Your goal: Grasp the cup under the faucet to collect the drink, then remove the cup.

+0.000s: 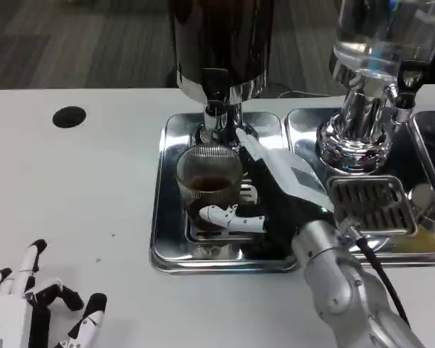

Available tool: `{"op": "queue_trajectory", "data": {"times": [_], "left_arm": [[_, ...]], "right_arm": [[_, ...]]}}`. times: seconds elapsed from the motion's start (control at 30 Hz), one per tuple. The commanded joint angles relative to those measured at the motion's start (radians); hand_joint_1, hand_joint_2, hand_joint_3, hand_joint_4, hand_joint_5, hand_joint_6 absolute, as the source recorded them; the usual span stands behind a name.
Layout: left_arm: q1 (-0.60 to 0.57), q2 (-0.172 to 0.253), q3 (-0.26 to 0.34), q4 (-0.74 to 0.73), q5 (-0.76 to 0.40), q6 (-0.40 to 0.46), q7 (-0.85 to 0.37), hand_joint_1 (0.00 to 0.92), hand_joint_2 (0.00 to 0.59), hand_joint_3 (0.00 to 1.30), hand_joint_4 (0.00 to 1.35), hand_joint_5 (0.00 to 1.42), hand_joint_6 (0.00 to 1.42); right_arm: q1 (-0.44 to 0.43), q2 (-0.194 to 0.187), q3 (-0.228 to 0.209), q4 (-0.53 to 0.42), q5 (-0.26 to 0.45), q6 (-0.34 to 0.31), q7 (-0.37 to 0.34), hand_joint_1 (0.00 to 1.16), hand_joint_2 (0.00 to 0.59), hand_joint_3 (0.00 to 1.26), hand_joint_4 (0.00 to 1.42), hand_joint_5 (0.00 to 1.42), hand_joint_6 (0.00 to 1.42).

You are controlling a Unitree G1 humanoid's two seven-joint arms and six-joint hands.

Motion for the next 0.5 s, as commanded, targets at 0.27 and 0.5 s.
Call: {"op": "queue_trajectory", "data": {"times": [0.27,0.5], "left_arm": [[-0.011,0.007,0.015,0.031,-0.022,-0.020,0.012,0.000,0.288,0.73,0.08,0.22,0.16],[-0.020,0.005,0.013,0.045,-0.033,-0.025,0.014,0.000,0.287,0.73,0.08,0.22,0.16]], "right_arm": [[0.007,0.017,0.010,0.037,0.005,-0.034,-0.072,0.59,0.180,0.07,0.18,0.19,0.25],[-0.003,0.021,0.017,0.055,0.004,-0.037,-0.080,0.60,0.180,0.17,0.25,0.25,0.29]]}}
